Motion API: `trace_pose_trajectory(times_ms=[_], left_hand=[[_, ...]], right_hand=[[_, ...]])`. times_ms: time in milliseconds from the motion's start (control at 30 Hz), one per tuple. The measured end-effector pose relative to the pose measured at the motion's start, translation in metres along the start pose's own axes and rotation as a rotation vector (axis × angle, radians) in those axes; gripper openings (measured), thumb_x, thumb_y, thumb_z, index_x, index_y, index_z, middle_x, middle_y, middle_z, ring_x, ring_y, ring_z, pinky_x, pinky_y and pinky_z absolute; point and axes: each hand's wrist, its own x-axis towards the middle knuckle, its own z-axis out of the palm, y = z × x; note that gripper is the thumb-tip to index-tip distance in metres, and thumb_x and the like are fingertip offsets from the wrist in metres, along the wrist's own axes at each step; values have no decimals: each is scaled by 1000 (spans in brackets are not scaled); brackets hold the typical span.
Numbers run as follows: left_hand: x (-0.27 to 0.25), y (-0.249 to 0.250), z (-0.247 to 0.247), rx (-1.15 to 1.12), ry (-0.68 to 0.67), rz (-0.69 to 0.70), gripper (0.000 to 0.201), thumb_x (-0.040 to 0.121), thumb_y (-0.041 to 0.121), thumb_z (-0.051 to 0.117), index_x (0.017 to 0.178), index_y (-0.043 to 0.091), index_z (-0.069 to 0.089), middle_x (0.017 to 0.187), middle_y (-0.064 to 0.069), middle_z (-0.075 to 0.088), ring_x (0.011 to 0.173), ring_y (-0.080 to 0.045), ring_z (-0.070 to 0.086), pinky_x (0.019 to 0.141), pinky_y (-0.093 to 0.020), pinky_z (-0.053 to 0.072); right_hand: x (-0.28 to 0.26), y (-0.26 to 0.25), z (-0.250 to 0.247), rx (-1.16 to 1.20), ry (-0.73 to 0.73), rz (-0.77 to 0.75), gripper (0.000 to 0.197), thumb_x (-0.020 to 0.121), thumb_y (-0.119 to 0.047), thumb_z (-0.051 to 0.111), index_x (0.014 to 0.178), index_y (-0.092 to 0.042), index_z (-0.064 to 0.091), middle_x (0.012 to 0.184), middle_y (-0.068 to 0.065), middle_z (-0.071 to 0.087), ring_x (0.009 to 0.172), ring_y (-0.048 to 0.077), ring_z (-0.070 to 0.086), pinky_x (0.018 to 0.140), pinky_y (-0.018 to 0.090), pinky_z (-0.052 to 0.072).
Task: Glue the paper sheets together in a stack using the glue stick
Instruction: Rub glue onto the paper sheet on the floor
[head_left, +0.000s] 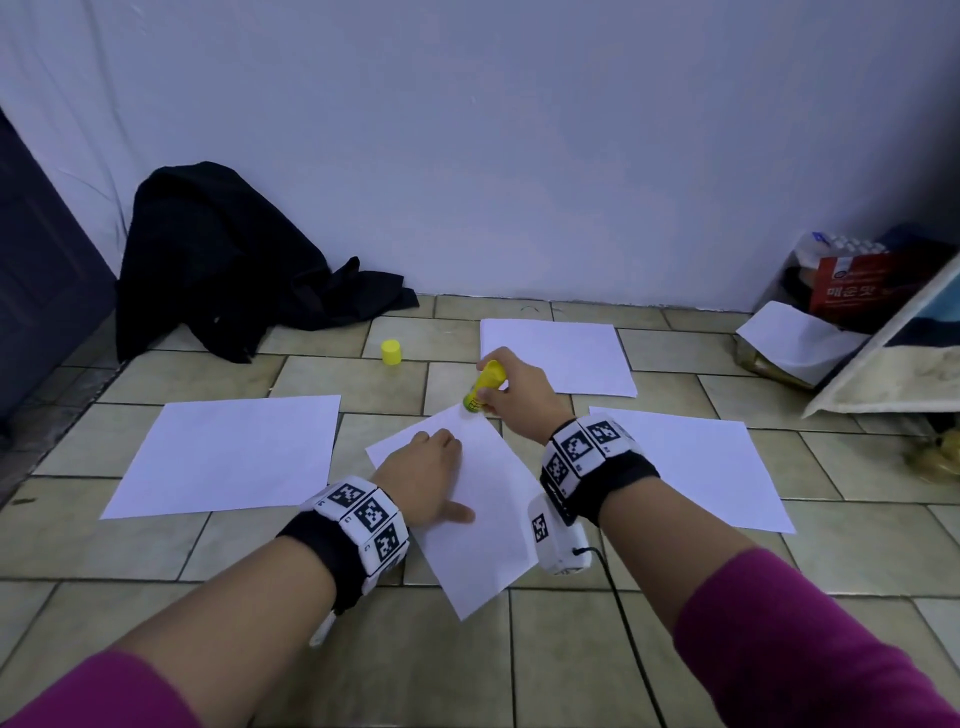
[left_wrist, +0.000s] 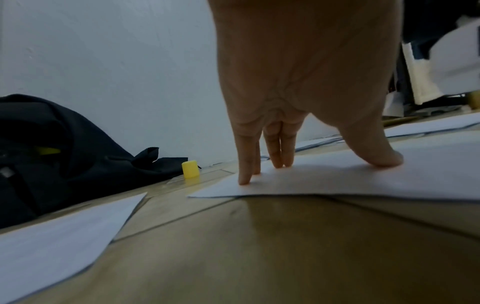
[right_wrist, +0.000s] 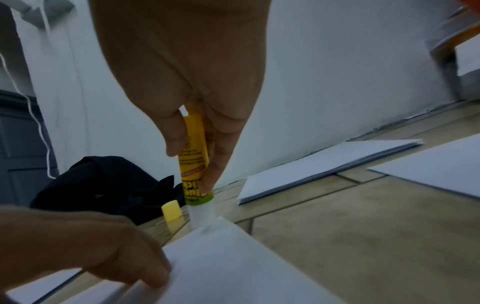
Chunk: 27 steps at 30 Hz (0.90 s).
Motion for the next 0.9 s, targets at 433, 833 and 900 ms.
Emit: trace_pose_trajectory(times_ms=[433, 833, 900], left_hand=[[-1, -9, -8, 2, -78, 44, 88, 67, 58, 76, 134, 13, 40, 129, -4, 38, 115, -23, 39, 94, -42, 45], [3, -11, -14, 55, -143, 122, 91, 72, 52, 76, 147, 38, 25, 144, 0, 23, 133, -24, 24, 101, -38, 39], [2, -12, -14, 53, -149, 121, 88, 76, 51, 72, 148, 39, 23, 147, 1, 21, 135, -23, 21, 104, -39, 38]], right_hand=[[-11, 1, -12, -294, -173, -56, 23, 90, -9, 56, 113, -12, 52, 101, 18, 64, 87, 30, 61, 72, 33, 49], [-69, 20, -53, -437, -358, -23, 21, 89, -14, 62, 109, -18, 55, 92, 5, 62, 87, 25, 66, 80, 37, 55], [-74, 20, -55, -460, -376, -20, 20, 89, -15, 63, 107, -20, 55, 90, 5, 61, 86, 25, 65, 79, 38, 55]])
